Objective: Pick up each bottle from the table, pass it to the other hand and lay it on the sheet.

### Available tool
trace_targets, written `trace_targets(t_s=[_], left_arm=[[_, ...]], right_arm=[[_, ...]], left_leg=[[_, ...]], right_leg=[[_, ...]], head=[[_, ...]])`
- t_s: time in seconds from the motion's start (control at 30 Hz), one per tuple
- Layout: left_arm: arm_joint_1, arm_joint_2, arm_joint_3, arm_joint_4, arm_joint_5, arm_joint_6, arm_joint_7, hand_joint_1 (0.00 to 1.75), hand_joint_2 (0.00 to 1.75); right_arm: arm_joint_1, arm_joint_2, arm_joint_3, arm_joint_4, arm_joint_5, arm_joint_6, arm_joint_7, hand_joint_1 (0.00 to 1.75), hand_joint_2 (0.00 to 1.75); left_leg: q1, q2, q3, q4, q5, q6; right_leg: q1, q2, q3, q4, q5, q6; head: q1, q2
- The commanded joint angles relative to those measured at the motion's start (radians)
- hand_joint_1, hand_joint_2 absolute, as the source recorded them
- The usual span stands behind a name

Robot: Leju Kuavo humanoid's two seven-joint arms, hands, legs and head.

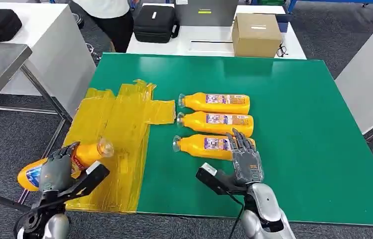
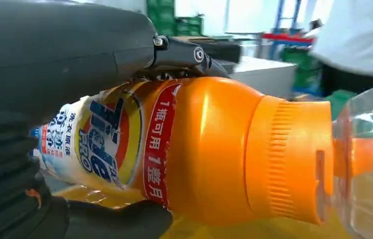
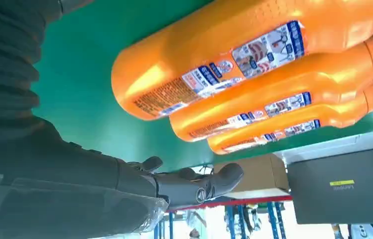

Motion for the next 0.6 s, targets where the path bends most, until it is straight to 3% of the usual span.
trace_targets(t_s=[0.03,0.13,0.17,0.2,0.23,0.5,0.6], left_arm=[[-0.256,0.081,-0.02,0.39,-0.043,-0.012,0.012,1.75,1.75],[-0.263,0.08,-0.022,0.399,-0.044,-0.009,0.013,1.73,1.75],[-0.282,0.08,-0.031,0.425,-0.042,-0.005,0.006,1.45,1.75],[-0.295,0.08,-0.037,0.438,-0.043,-0.004,0.004,0.38,1.75],[-0.311,0.077,-0.047,0.452,-0.044,0.006,-0.008,0.0,1.75],[-0.247,0.061,-0.07,0.334,0.218,0.051,-0.198,0.0,1.75],[-0.241,0.061,-0.073,0.326,0.218,0.052,-0.198,0.0,1.75]], right_arm=[[0.005,-0.006,-0.001,-0.012,-0.022,-0.002,-0.002,0.0,1.75],[0.006,-0.006,-0.001,-0.013,-0.022,-0.002,-0.002,0.0,1.75],[0.002,-0.007,0.002,-0.008,-0.023,-0.001,-0.002,0.0,1.75],[-0.001,-0.008,0.005,-0.005,-0.024,0.0,-0.003,0.0,1.75],[-0.004,-0.01,0.009,-0.003,-0.027,0.002,-0.003,0.0,1.75],[0.005,-0.026,0.011,-0.007,-0.041,0.006,-0.002,0.0,1.75],[0.004,-0.024,0.012,-0.004,-0.041,0.007,-0.003,0.0,1.75]], left_leg=[[0.0,-0.004,0.001,-0.001,0.001,-0.001],[0.002,-0.005,0.003,-0.001,0.001,-0.002],[0.002,-0.003,0.003,-0.001,0.0,-0.002],[0.001,-0.003,0.002,-0.001,0.001,-0.002],[0.001,-0.002,0.001,-0.001,0.001,-0.001],[0.001,-0.001,0.002,0.0,0.0,-0.001],[0.001,0.0,0.002,0.0,0.0,-0.002]], right_leg=[[0.0,-0.004,0.002,-0.001,0.0,-0.001],[0.002,-0.005,0.005,-0.001,-0.001,-0.002],[0.002,-0.003,0.004,-0.001,-0.001,-0.002],[0.001,-0.003,0.003,-0.001,0.0,-0.002],[0.001,-0.002,0.002,-0.001,0.0,-0.001],[0.001,-0.001,0.003,-0.001,-0.001,-0.001],[0.001,0.0,0.003,-0.001,0.0,-0.001]], head=[[0.0,0.0],[0.0,0.0],[0.0,0.0],[0.0,0.0],[0.0,0.0],[0.0,0.0],[0.0,0.0]])
